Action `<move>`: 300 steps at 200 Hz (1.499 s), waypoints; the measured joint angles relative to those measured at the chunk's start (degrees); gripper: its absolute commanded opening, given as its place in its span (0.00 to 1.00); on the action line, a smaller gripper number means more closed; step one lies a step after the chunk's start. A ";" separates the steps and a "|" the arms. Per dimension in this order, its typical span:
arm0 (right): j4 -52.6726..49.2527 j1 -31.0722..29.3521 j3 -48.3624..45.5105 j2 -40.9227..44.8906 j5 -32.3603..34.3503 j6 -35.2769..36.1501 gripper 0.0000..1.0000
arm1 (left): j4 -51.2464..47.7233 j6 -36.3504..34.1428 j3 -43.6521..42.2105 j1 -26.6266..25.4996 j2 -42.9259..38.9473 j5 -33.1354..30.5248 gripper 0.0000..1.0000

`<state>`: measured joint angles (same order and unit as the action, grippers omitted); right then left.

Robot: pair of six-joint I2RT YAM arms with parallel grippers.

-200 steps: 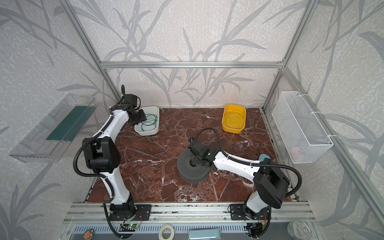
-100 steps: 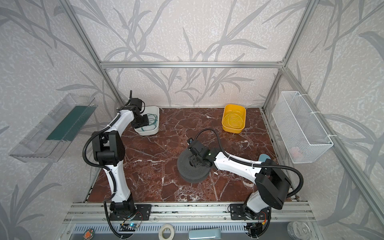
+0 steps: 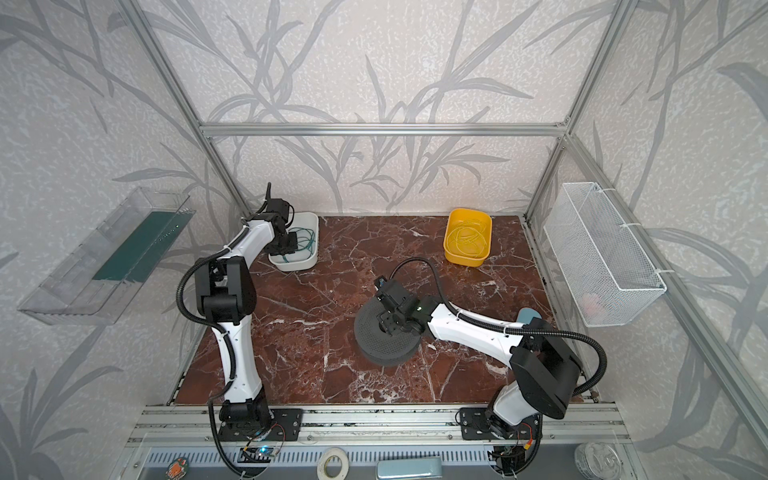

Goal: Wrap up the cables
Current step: 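Lower the left gripper into the white tub and grasp the green cable, then lift the green cable with left gripper while right gripper releases spool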

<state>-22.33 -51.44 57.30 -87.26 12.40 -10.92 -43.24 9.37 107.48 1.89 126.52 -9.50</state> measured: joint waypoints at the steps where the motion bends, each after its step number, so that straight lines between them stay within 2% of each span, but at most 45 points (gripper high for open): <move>1: 0.02 0.00 -0.02 0.00 0.00 0.00 0.71 | 0.07 0.00 -0.02 0.00 0.00 0.02 0.24; 16: -0.02 0.00 -0.22 0.09 0.02 -0.02 0.71 | 1.05 -1.16 -0.39 -0.02 0.00 -0.15 0.12; 51: 0.00 0.00 -0.33 0.26 0.00 -0.20 0.70 | 2.71 -1.92 -1.42 -0.02 -0.02 -0.28 0.00; 99: 0.00 0.00 -0.44 1.14 -0.24 -0.39 0.70 | 2.80 -2.34 -1.64 -0.02 -2.03 -0.63 0.00; 147: -0.02 0.00 -1.31 3.65 -0.68 -1.11 0.70 | 2.89 -2.75 -1.66 -0.48 -10.78 0.42 0.00; 191: 0.02 -0.02 -1.77 6.54 -1.14 -1.51 0.70 | 1.99 -2.73 -1.31 -3.45 -18.29 0.66 0.00; 220: -0.02 -0.04 -2.71 9.97 -0.57 -1.88 0.69 | 1.36 -2.05 -2.05 -6.45 -22.60 3.43 0.00; 239: -0.02 0.26 -3.67 13.92 0.63 -2.64 0.68 | 3.48 -1.62 -6.51 -9.55 -28.09 7.08 0.00; 258: -0.02 2.27 -4.24 19.21 0.20 -3.85 0.65 | 8.31 -0.44 -14.49 -13.35 -35.01 13.07 0.00; 275: 0.94 7.63 -4.70 25.77 -2.49 -6.27 0.58 | 14.84 2.93 -24.30 -16.28 -41.64 20.37 0.00; 300: 5.18 16.61 -6.73 34.21 -9.38 -11.63 0.51 | 27.52 10.12 -39.36 -17.35 -49.05 28.81 0.00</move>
<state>-17.15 -34.83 50.57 -53.06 3.03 -22.55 -15.73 19.49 68.12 -15.46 77.47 19.31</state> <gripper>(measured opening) 0.540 0.048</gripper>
